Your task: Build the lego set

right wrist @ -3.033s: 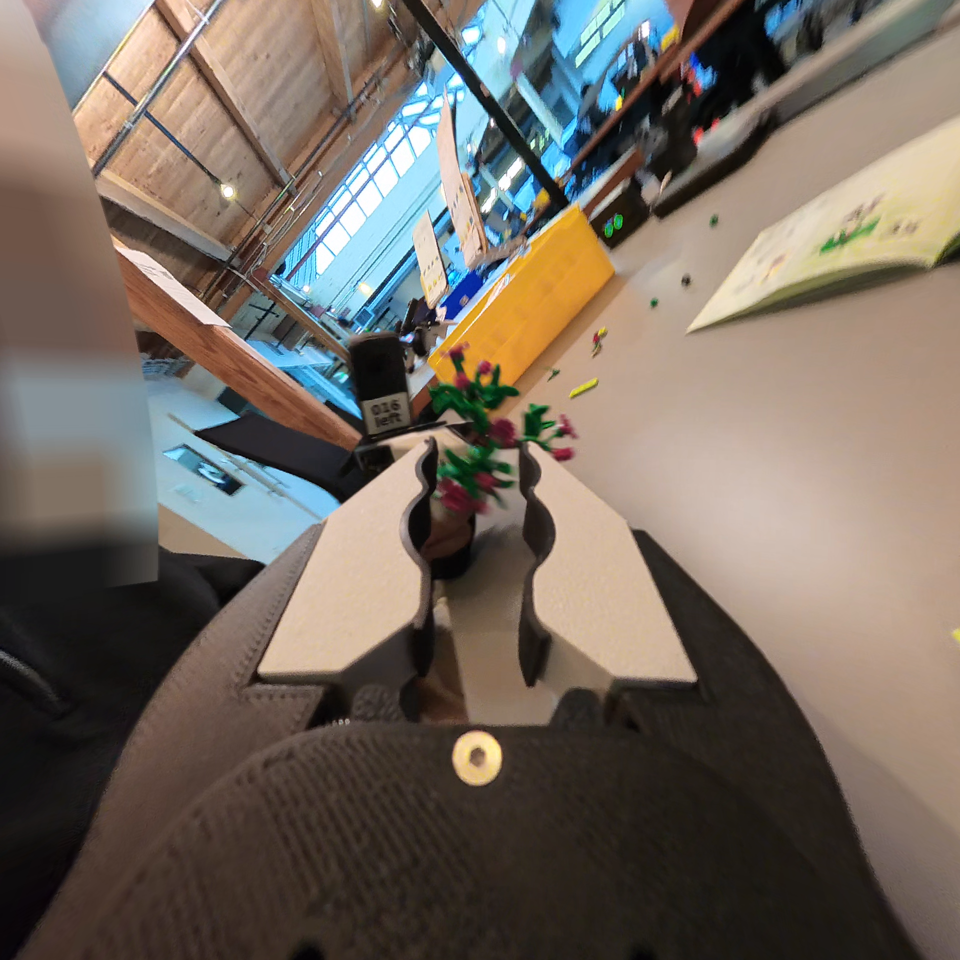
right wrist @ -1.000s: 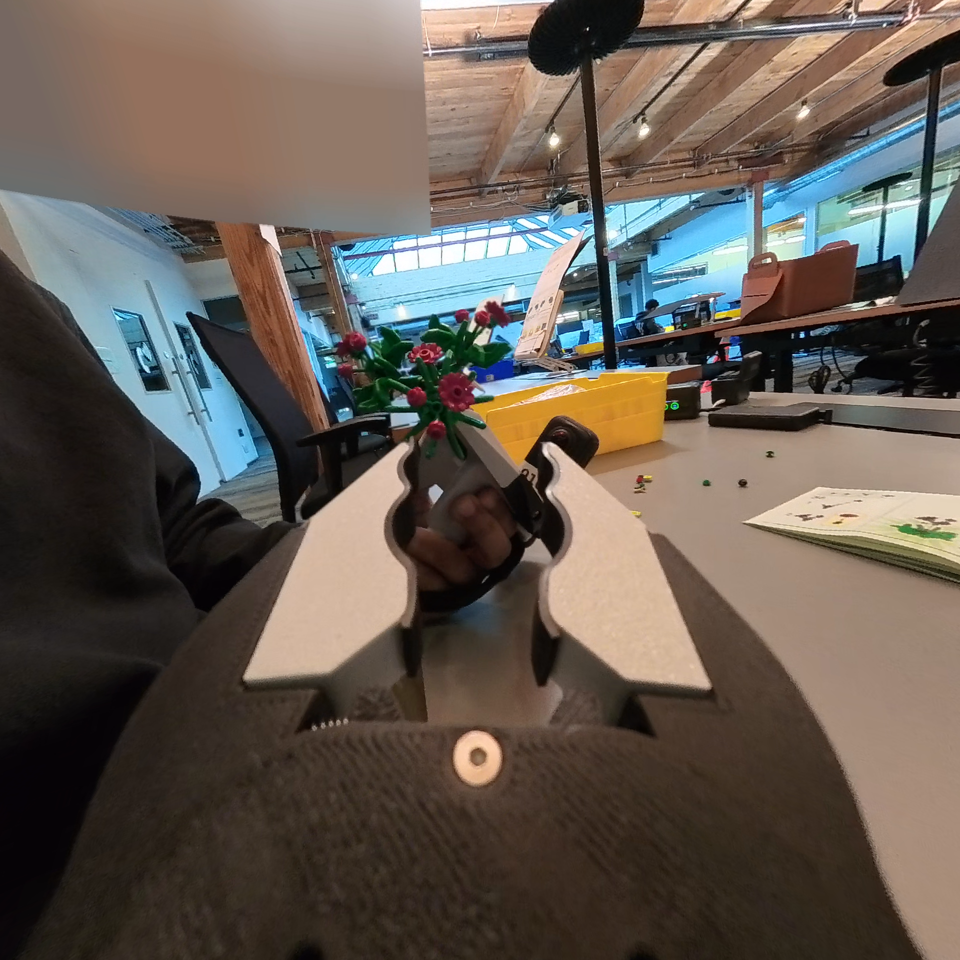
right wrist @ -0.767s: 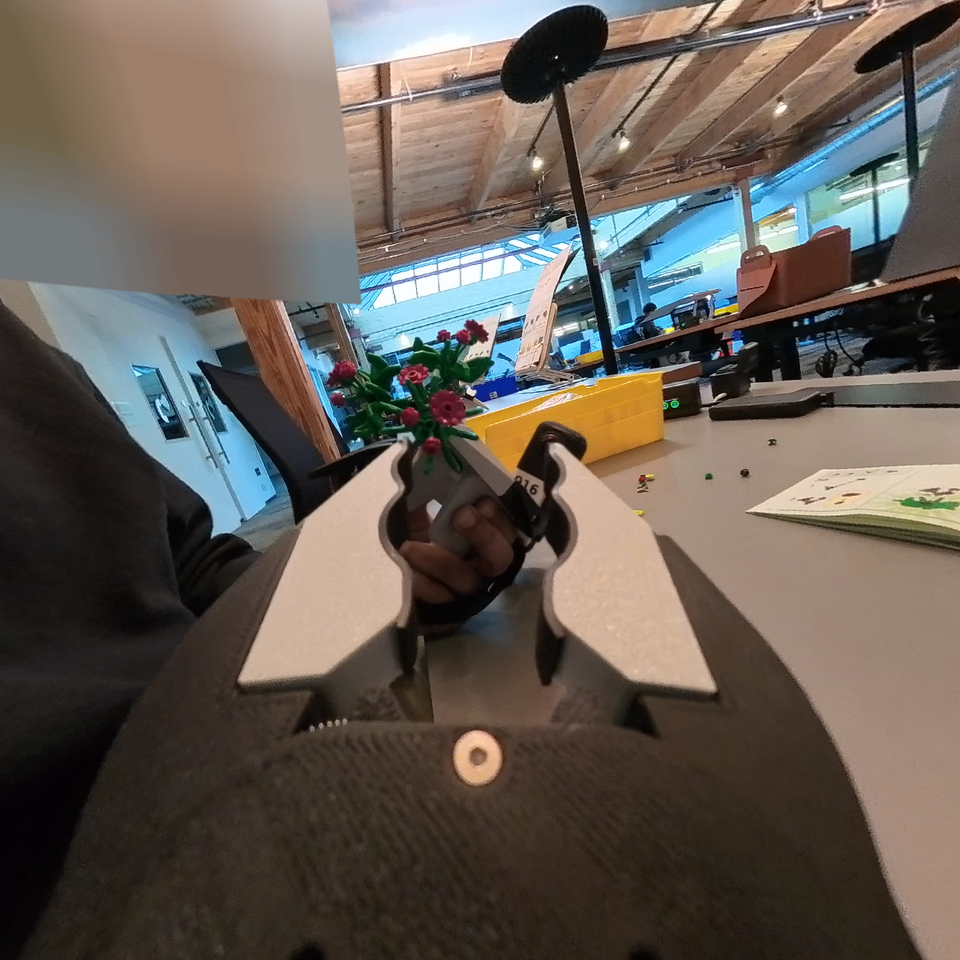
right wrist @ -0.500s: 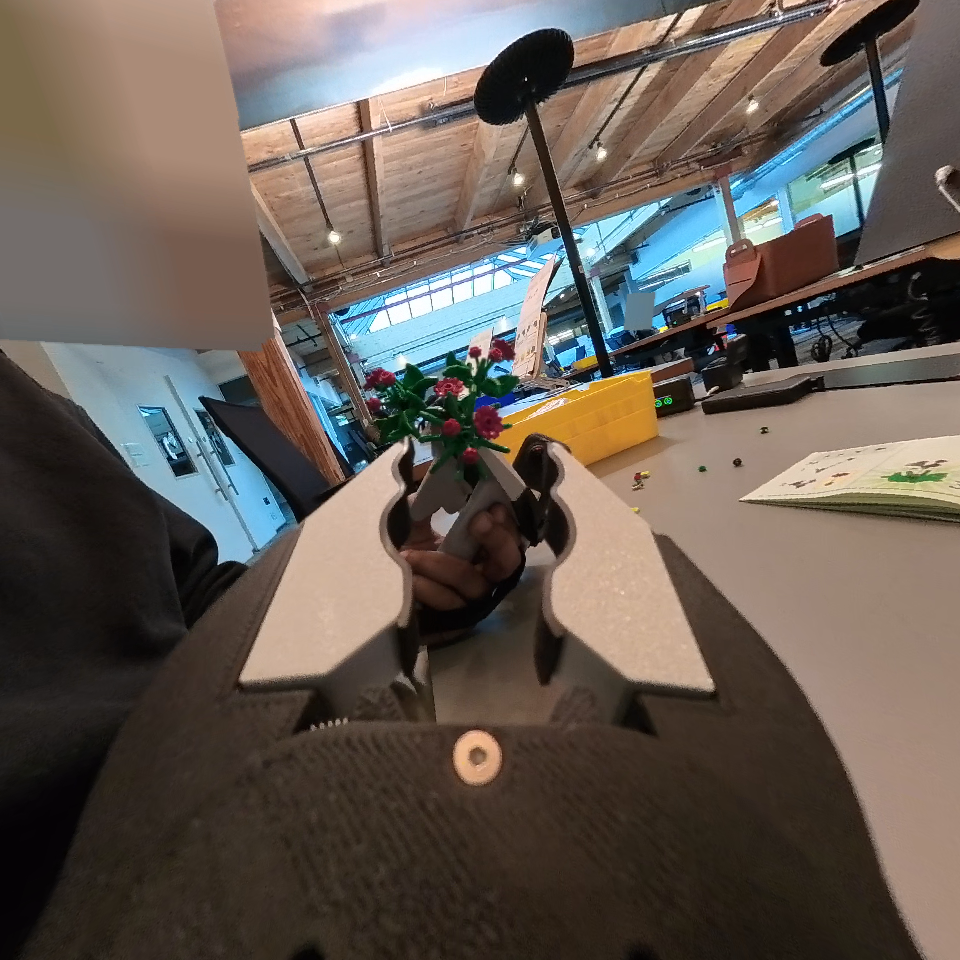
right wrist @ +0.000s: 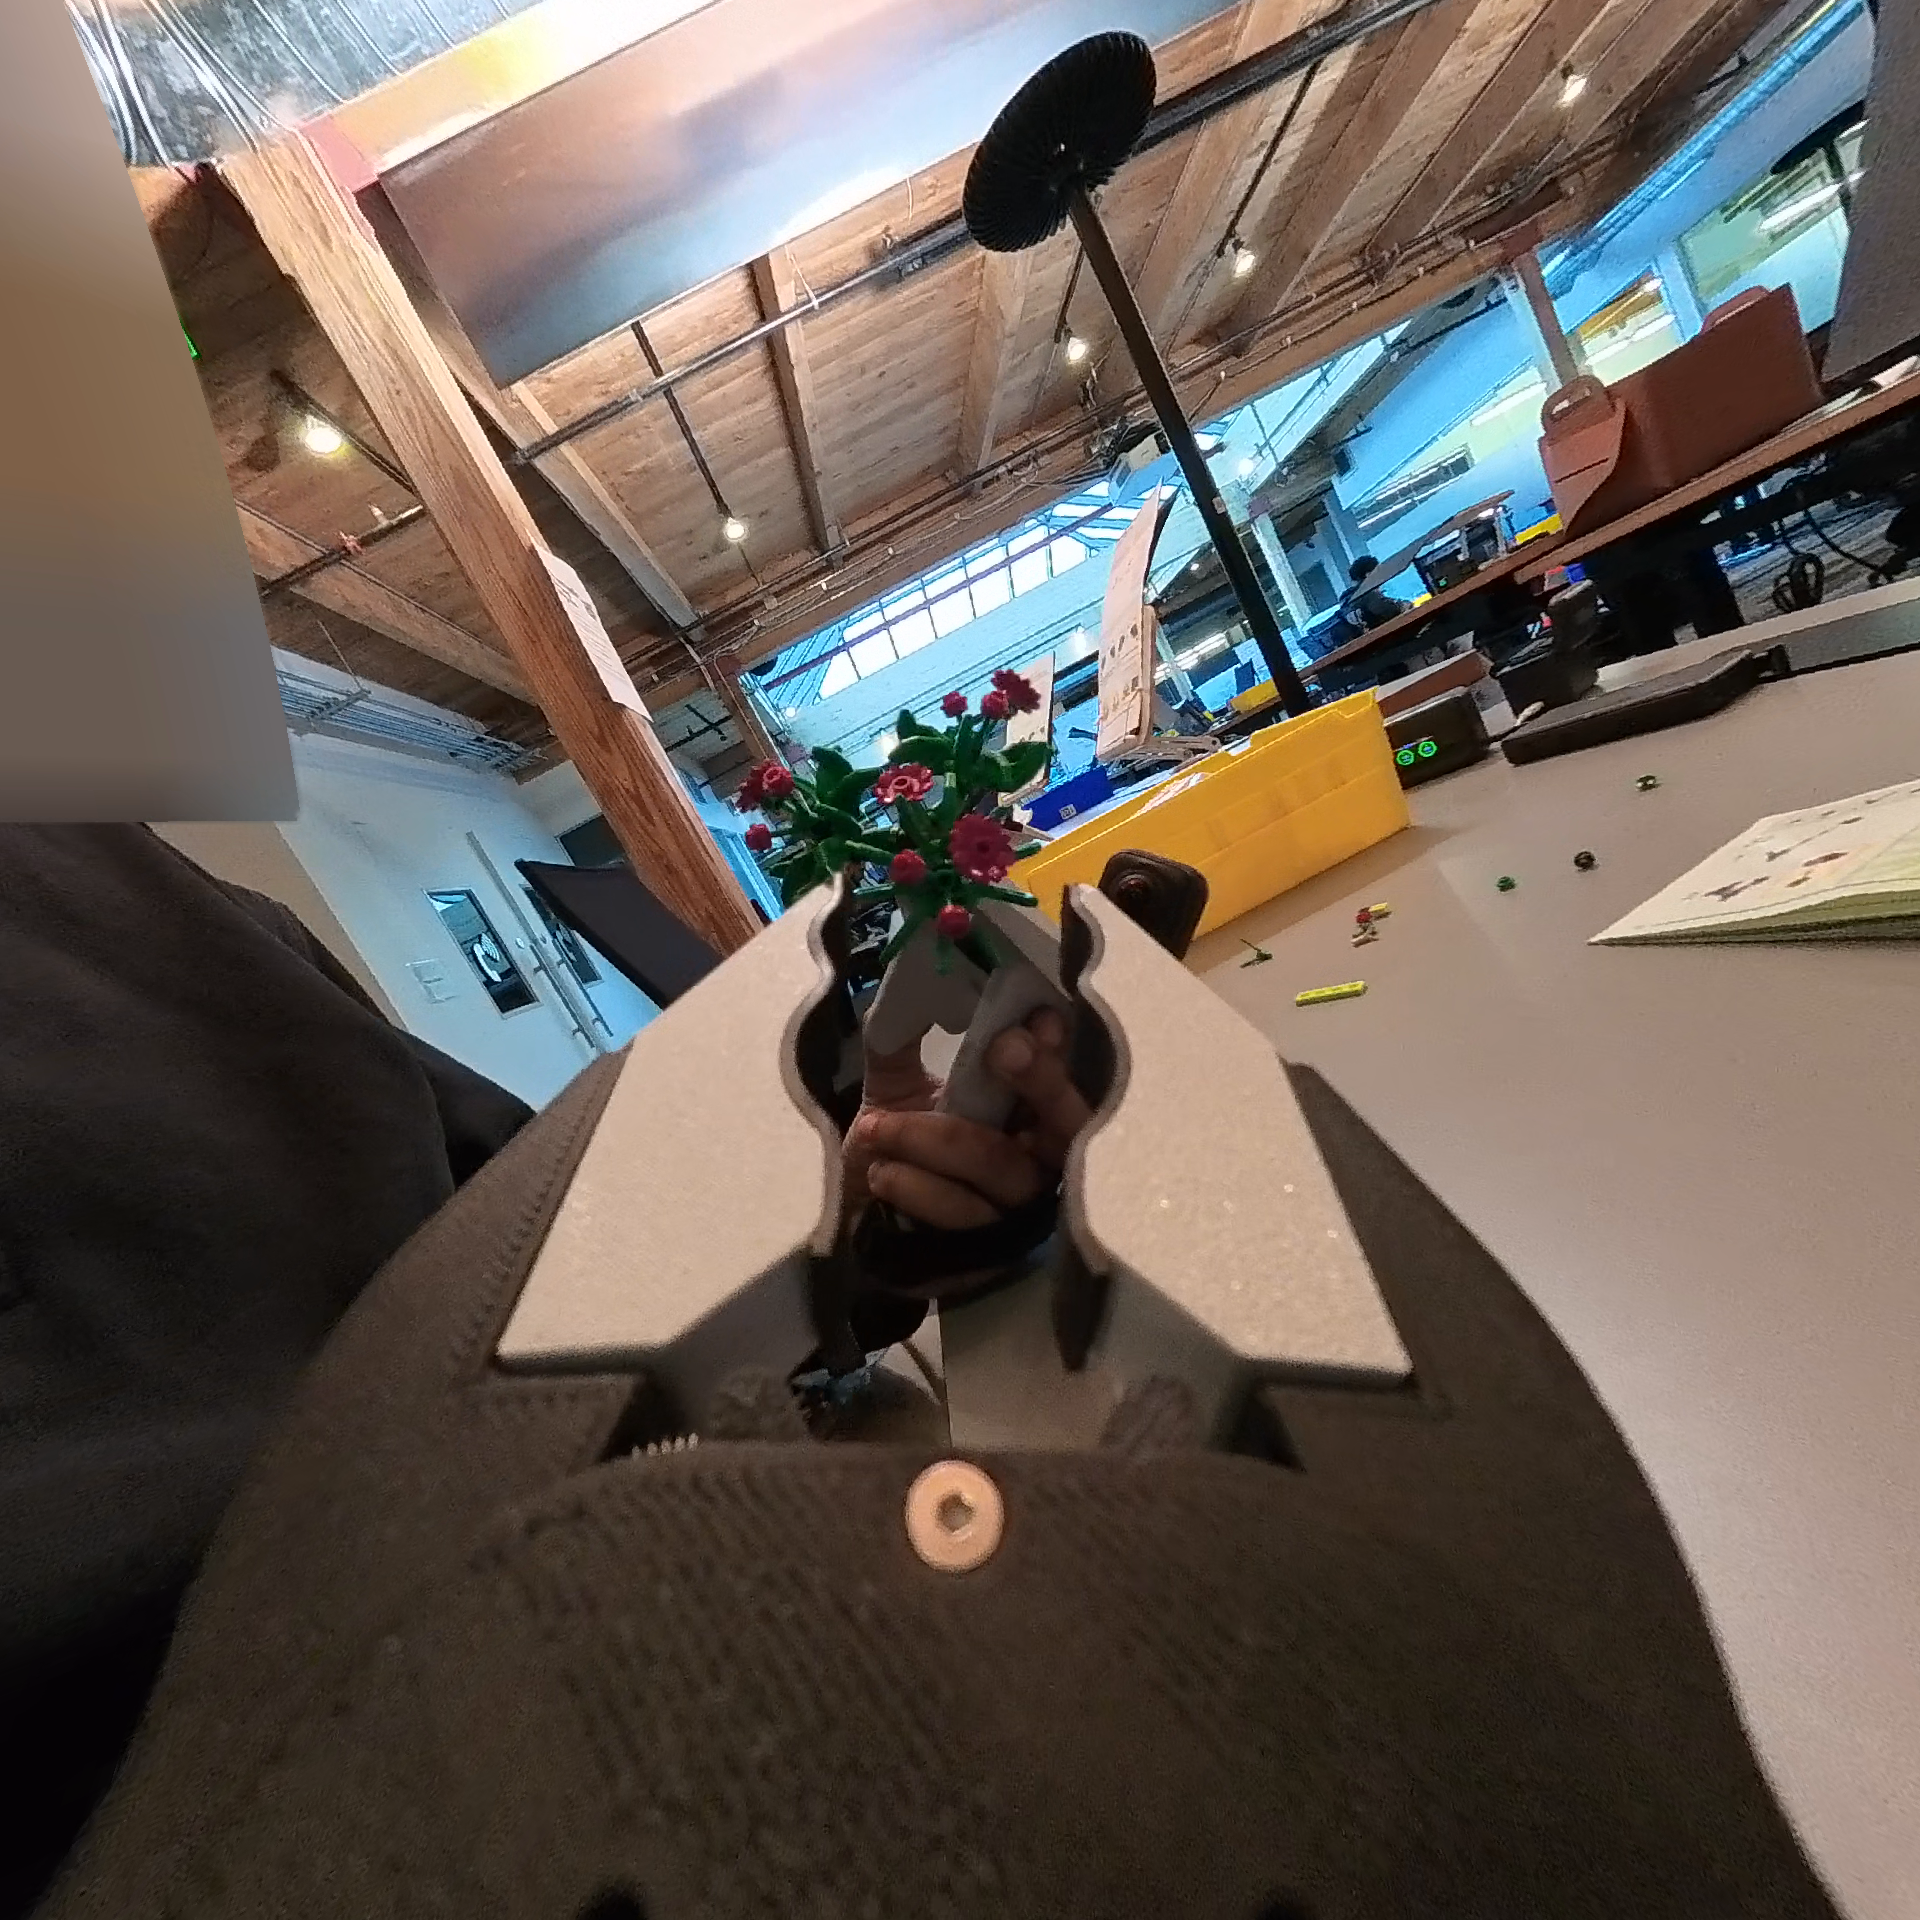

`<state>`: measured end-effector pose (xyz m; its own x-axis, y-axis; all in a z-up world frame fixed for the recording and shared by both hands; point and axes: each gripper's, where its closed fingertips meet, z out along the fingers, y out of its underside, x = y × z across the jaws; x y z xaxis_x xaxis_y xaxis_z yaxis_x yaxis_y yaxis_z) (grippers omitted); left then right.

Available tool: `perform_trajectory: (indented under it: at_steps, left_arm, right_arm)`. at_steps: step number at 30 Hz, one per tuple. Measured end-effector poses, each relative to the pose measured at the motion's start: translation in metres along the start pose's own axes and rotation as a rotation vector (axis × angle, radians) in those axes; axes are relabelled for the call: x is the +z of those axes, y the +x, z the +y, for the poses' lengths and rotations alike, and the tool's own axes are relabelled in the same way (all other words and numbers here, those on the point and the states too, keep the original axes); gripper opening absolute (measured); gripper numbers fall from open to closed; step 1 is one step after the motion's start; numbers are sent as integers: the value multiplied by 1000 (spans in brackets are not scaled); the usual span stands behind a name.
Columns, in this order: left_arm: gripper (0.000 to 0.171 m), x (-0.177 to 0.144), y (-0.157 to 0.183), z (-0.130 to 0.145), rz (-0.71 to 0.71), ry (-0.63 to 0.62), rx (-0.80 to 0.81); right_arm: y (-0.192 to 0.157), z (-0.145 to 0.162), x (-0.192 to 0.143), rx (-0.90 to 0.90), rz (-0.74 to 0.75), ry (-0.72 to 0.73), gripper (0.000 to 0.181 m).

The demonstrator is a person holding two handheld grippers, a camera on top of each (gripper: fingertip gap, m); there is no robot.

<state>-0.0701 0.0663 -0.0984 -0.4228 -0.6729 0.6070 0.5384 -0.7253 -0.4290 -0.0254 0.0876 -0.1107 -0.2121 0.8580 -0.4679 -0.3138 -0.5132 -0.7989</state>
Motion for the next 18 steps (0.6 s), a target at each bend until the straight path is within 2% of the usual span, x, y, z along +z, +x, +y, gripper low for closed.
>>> perform_trajectory:
  at_steps: [18]
  left_arm:
    - [13,-1,-4,-3,-17,11,-18]
  right_arm:
    - [2,0,5,5,7,1,38]
